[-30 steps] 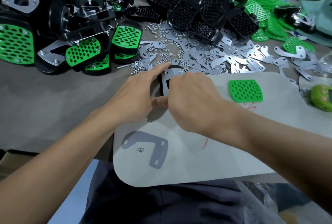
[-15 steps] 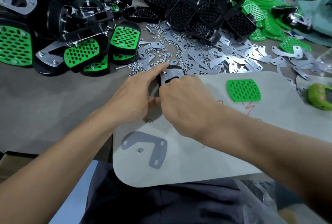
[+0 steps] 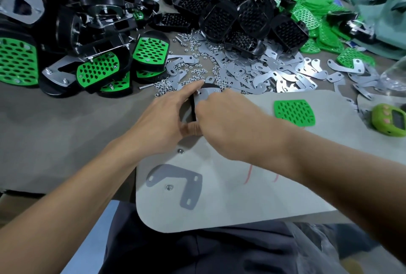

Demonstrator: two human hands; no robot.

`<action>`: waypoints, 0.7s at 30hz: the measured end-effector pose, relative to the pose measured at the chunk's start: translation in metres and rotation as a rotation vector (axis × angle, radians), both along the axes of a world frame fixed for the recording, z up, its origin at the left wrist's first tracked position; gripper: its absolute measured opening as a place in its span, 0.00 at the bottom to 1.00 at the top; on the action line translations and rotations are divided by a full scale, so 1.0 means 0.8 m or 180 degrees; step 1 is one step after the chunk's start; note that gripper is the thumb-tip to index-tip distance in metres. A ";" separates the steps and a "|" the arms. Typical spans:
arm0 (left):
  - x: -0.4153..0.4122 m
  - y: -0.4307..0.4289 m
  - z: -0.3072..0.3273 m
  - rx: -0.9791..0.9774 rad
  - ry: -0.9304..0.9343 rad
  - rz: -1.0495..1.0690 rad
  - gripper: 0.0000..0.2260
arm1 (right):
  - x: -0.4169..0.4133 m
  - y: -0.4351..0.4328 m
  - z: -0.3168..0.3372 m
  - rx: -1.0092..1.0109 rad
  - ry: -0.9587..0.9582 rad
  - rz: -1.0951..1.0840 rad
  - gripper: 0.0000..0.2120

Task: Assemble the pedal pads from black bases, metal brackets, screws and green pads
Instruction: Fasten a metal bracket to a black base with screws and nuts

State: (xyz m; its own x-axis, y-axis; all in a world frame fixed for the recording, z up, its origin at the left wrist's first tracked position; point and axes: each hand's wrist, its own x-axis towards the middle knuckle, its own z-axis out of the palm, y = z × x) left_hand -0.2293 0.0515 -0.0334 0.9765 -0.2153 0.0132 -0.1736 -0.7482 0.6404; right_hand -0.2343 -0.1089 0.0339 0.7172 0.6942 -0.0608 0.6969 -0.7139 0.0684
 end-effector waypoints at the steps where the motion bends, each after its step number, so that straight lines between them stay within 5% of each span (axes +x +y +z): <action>1: 0.000 0.000 0.000 -0.0008 -0.0012 -0.0009 0.47 | -0.002 0.003 -0.002 0.0050 0.0053 -0.0132 0.01; 5: 0.002 0.002 -0.004 0.0018 0.0056 0.0000 0.44 | -0.006 -0.003 -0.010 0.0301 -0.0022 -0.0426 0.06; 8: 0.004 0.001 -0.006 0.0087 0.0031 0.0076 0.43 | 0.003 -0.044 -0.035 0.1101 0.0029 -0.0713 0.03; 12: 0.001 0.002 -0.007 -0.0006 -0.0048 0.0083 0.43 | -0.002 -0.065 -0.062 0.1662 0.0383 -0.0777 0.28; 17: -0.002 0.004 0.006 -0.0124 -0.0103 0.0029 0.49 | 0.016 -0.065 -0.059 0.1736 0.0387 -0.0167 0.21; 21: -0.005 0.010 0.020 -0.0548 -0.0456 0.0118 0.43 | 0.027 -0.066 -0.039 0.2990 0.0981 -0.0646 0.16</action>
State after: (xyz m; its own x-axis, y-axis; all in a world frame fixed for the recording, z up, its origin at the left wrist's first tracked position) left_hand -0.2332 0.0596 -0.0175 0.9692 -0.1617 0.1857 -0.2463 -0.6375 0.7301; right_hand -0.2127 -0.1615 0.0028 0.8724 0.4228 0.2453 0.4486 -0.4930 -0.7455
